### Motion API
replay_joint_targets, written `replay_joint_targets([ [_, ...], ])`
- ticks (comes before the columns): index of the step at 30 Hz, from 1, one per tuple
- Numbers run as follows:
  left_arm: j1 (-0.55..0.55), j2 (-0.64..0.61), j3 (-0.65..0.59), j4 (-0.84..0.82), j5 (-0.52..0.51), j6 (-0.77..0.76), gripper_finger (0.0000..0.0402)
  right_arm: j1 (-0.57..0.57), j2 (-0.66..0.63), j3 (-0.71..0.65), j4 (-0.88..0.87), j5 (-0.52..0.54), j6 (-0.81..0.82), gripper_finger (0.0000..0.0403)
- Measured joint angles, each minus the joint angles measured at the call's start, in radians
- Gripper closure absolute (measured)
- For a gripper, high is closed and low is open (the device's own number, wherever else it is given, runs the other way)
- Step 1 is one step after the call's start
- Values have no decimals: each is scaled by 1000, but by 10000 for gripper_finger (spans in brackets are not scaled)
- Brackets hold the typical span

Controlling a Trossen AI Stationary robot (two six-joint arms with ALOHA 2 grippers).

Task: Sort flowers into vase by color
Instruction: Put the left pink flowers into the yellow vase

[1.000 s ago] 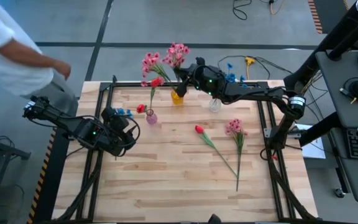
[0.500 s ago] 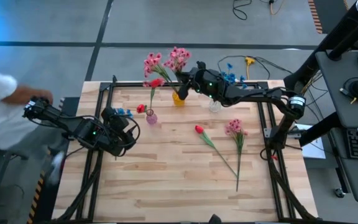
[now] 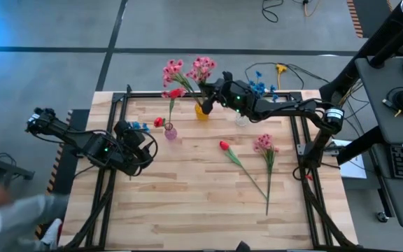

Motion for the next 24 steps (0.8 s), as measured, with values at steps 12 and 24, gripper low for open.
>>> replay_joint_targets([
  [12,1,0,0,0,-2,0,161,-5,0,-48,55,0,10,370],
  [24,1,0,0,0,-3,0,161,-6,0,-57,71,0,25,313],
])
